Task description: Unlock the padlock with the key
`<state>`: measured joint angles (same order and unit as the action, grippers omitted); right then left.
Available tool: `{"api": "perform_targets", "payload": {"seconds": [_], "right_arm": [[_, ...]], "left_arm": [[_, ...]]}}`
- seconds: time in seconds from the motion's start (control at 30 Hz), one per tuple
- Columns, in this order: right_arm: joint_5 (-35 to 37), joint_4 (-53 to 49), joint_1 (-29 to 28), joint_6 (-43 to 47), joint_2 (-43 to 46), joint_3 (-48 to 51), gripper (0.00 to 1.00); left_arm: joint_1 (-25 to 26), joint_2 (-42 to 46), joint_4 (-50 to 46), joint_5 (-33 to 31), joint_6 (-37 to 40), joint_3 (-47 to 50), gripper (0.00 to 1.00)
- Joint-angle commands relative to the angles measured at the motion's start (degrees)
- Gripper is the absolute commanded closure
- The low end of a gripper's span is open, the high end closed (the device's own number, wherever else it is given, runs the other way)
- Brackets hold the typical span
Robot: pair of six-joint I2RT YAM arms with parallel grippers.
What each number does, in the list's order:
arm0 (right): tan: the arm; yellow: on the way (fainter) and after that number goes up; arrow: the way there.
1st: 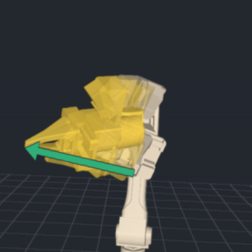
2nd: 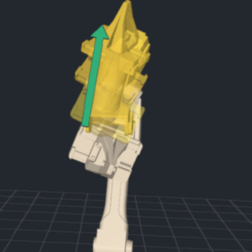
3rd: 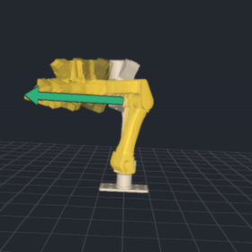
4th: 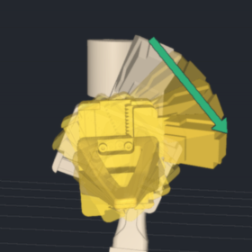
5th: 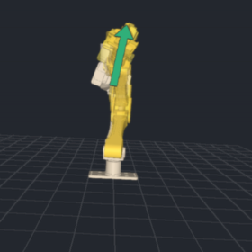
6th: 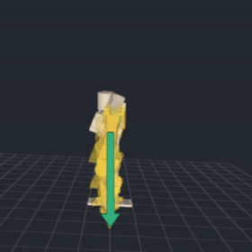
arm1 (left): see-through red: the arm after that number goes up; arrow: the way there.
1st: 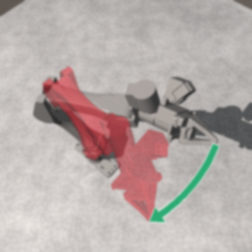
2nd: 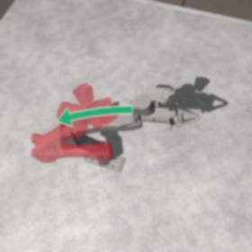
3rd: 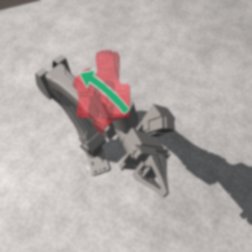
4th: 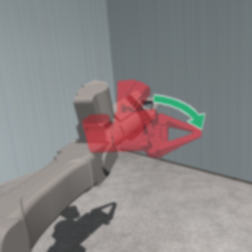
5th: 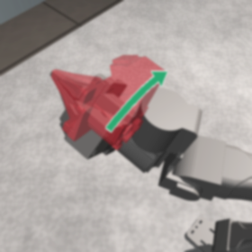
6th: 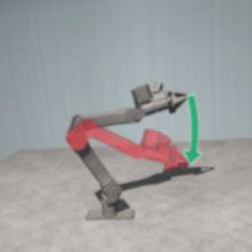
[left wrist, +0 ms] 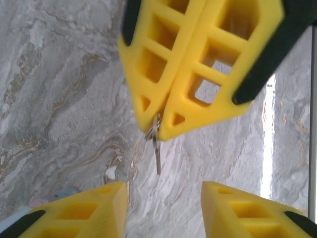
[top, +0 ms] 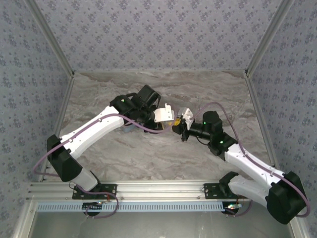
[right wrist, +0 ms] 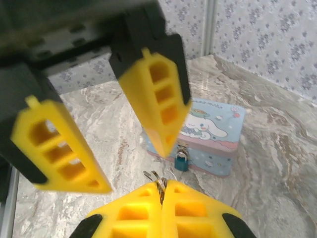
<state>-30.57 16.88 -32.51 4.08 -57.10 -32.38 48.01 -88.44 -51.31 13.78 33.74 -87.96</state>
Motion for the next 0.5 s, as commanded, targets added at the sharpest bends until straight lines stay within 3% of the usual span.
{"api": "perform_targets", "payload": {"seconds": [0.0, 0.17, 0.3, 0.47], "right_arm": [[-1.8, 4.1, 2.2, -8.0, 1.3, 2.0, 1.0], [-1.2, 9.9, 5.1, -18.7, 1.0, 3.0, 1.0], [2.2, 18.8, 6.1, -30.3, 0.4, 4.2, 1.0], [7.5, 26.0, 5.3, -42.5, -0.5, 4.6, 1.0]], "left_arm": [[-3.7, 5.6, 5.9, 6.7, -6.4, 3.0, 0.53], [-9.8, 16.4, 30.7, 15.3, -25.6, 17.2, 0.44], [-10.9, 22.7, 51.8, 10.3, -45.4, 28.1, 0.33], [-11.0, 24.5, 65.6, 3.7, -67.6, 33.8, 0.29]]}}
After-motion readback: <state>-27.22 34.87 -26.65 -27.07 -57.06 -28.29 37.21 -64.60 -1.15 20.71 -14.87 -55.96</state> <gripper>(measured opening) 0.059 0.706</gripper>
